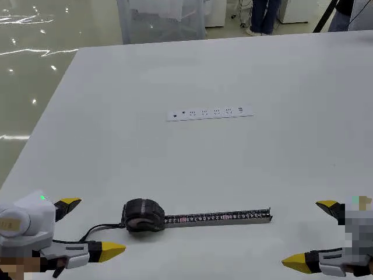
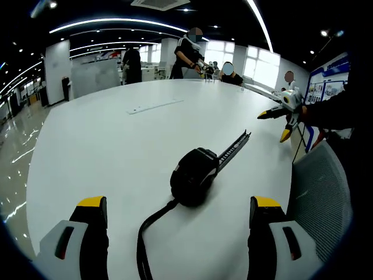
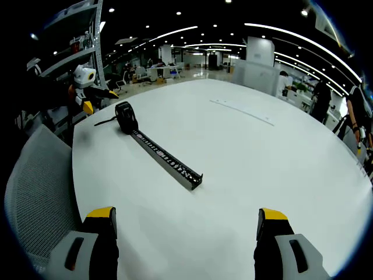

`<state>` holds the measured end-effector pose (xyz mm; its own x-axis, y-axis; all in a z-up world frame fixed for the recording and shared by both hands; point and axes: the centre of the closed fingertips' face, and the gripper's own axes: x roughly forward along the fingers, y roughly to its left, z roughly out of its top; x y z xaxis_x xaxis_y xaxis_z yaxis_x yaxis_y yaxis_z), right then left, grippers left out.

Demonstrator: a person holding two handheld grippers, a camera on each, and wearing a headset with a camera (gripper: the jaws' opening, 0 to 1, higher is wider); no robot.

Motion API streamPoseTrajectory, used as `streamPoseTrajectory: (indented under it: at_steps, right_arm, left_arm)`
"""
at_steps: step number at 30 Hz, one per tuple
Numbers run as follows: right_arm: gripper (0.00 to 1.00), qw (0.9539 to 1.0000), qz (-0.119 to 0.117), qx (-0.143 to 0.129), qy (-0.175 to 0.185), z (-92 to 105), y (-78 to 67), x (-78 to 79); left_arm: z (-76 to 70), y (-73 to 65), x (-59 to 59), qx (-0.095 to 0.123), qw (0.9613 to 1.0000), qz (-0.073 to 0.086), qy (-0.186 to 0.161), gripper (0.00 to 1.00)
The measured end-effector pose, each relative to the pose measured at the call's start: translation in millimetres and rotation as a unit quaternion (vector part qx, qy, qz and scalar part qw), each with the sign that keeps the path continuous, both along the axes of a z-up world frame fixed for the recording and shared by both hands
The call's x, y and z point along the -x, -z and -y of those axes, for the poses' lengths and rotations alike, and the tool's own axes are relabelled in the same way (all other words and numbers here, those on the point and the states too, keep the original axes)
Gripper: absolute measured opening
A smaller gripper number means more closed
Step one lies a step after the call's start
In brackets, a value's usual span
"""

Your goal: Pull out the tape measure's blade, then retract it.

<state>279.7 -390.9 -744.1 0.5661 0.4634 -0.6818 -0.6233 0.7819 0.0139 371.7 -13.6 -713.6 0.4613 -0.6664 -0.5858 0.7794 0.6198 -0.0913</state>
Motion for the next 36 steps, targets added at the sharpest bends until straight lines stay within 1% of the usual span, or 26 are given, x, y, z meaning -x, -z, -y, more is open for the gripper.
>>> streamPoseTrajectory:
  at_steps: [2, 5, 6, 7, 8, 9, 10, 11, 14, 15, 17, 20, 22, 23, 24, 25, 26, 27, 29, 30, 33, 34, 35, 36]
  right_arm:
    - [0.99, 1.0, 0.003, -0.004, 0.007, 4.6, -1.3, 1.9]
    - [0.99, 0.9997, 0.014, -0.005, 0.02, 12.1, -5.4, 6.5]
    - [0.99, 0.9996, 0.016, -0.005, 0.021, 14.8, -4.6, 7.6]
    - [0.99, 0.9996, 0.019, 0.0, 0.021, 16.8, -4.4, 9.0]
    - [0.99, 0.9993, 0.023, 0.023, 0.018, 21.4, -4.6, 11.4]
    - [0.99, 0.9994, 0.023, 0.019, 0.018, 19.7, -5.9, 13.4]
    - [0.99, 0.9994, 0.025, 0.01, 0.021, 21.3, -7.2, 13.2]
    - [0.99, 0.9992, 0.028, 0.005, 0.026, 22.4, -9.2, 12.9]
    - [0.99, 0.9989, 0.037, 0.005, 0.029, 26.5, -14.0, 17.9]
    - [0.99, 0.9987, 0.04, 0.006, 0.03, 28.2, -15.2, 20.8]
    - [0.99, 0.9987, 0.04, 0.005, 0.033, 25.8, -19.4, 26.3]
    - [0.99, 0.9987, 0.039, 0.011, 0.032, 31.0, -18.6, 34.4]
    - [0.99, 0.9986, 0.039, 0.006, 0.035, 31.7, -21.6, 37.0]
    - [0.99, 0.9987, 0.033, 0.002, 0.038, 31.7, -23.0, 38.7]
    - [0.99, 0.9988, 0.03, -0.004, 0.038, 30.9, -23.8, 39.6]
    - [0.99, 0.9987, 0.03, -0.01, 0.039, 30.3, -25.6, 40.4]
    - [0.99, 0.9988, 0.032, -0.01, 0.037, 29.9, -26.9, 40.9]
    - [0.99, 0.9988, 0.034, -0.01, 0.035, 29.3, -28.2, 41.3]
    - [0.99, 0.9987, 0.034, -0.014, 0.035, 28.8, -30.4, 42.3]
    - [0.99, 0.9986, 0.035, -0.016, 0.035, 29.1, -30.8, 42.7]
    - [0.99, 0.9986, 0.036, -0.014, 0.036, 29.4, -32.3, 43.8]
    - [0.99, 0.9986, 0.036, -0.015, 0.037, 30.4, -31.7, 43.5]
    - [0.99, 0.9985, 0.036, -0.016, 0.038, 31.1, -30.9, 43.6]
    - [0.99, 0.9984, 0.032, -0.019, 0.042, 32.6, -29.3, 43.7]
  left_arm:
    - [-2.6, -2.3, 1.2, 0.005, 1.0, 0.005, -0.007, 0.99]
    - [-11.9, -2.7, 2.2, 0.003, 0.9997, 0.01, -0.023, 0.99]
    - [-13.3, -2.8, 3.4, 0.006, 0.9997, 0.006, -0.024, 0.99]
    - [-15.1, -2.7, 4.0, 0.007, 0.9996, 0.005, -0.026, 0.99]
    - [-17.9, -2.3, 4.8, 0.002, 0.9996, 0.009, -0.028, 0.99]
    - [-20.1, -1.5, 5.6, -0.002, 0.9995, 0.009, -0.029, 0.99]
    - [-22.8, -0.5, 7.1, -0.007, 0.9995, 0.007, -0.031, 0.99]
    - [-24.9, -0.4, 8.1, -0.006, 0.9994, 0.006, -0.032, 0.99]
    - [-30.9, 0.3, 13.1, -0.009, 0.9993, 0.006, -0.036, 0.99]
    - [-33.5, 1.1, 15.0, -0.013, 0.9992, 0.007, -0.036, 0.99]
    - [-36.1, 1.5, 17.8, -0.017, 0.9992, 0.008, -0.034, 0.99]
    - [-40.9, 1.1, 21.1, -0.016, 0.9991, 0.005, -0.039, 0.99]
    - [-43.6, 0.2, 22.2, -0.016, 0.999, 0.006, -0.042, 0.99]
    - [-45.2, -1.6, 22.8, -0.013, 0.9988, 0.006, -0.046, 0.99]
    - [-47.5, -3.2, 21.9, -0.015, 0.9985, 0.012, -0.052, 0.99]
    - [-49.9, -5.7, 21.7, -0.013, 0.9982, 0.016, -0.056, 0.99]
    - [-50.0, -7.3, 21.9, -0.002, 0.9981, 0.011, -0.061, 0.99]
    - [-49.8, -7.4, 23.5, 0.005, 0.998, 0.001, -0.063, 0.99]
    - [-50.7, -5.7, 24.8, -0.001, 0.9984, 0.006, -0.056, 0.99]
    - [-50.5, -5.2, 25.7, -0.003, 0.9986, 0.006, -0.052, 0.99]
    - [-49.6, -8.1, 26.6, -0.005, 0.9989, 0.013, -0.044, 0.99]
    - [-49.6, -8.9, 26.4, -0.005, 0.9989, 0.015, -0.043, 0.99]
    - [-50.2, -9.8, 25.1, -0.006, 0.9989, 0.02, -0.043, 0.99]
    - [-51.2, -10.4, 24.3, -0.007, 0.9987, 0.023, -0.045, 0.99]
